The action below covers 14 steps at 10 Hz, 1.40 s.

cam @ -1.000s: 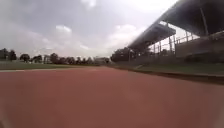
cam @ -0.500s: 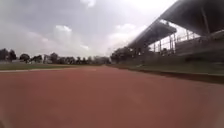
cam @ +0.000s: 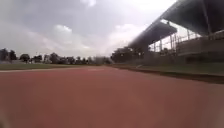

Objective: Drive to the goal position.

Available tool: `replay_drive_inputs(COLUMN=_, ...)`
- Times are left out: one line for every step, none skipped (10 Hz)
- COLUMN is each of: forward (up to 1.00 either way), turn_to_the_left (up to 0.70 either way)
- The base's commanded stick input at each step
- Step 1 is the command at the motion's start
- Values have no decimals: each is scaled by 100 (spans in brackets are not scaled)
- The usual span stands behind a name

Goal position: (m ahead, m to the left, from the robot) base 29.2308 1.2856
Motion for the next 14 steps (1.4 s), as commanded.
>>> replay_drive_inputs(forward=45, turn_to_the_left=-27)
replay_drive_inputs(forward=45, turn_to_the_left=-27)
replay_drive_inputs(forward=45, turn_to_the_left=-27)
replay_drive_inputs(forward=45, turn_to_the_left=-27)
replay_drive_inputs(forward=45, turn_to_the_left=-27)
replay_drive_inputs(forward=45, turn_to_the_left=-27)
replay_drive_inputs(forward=45, turn_to_the_left=-27)
replay_drive_inputs(forward=45, turn_to_the_left=-27)
replay_drive_inputs(forward=45, turn_to_the_left=-27)
replay_drive_inputs(forward=45, turn_to_the_left=-27)
replay_drive_inputs(forward=45, turn_to_the_left=-27)
replay_drive_inputs(forward=45, turn_to_the_left=-27)
replay_drive_inputs(forward=45, turn_to_the_left=-27)
replay_drive_inputs(forward=45, turn_to_the_left=-27)
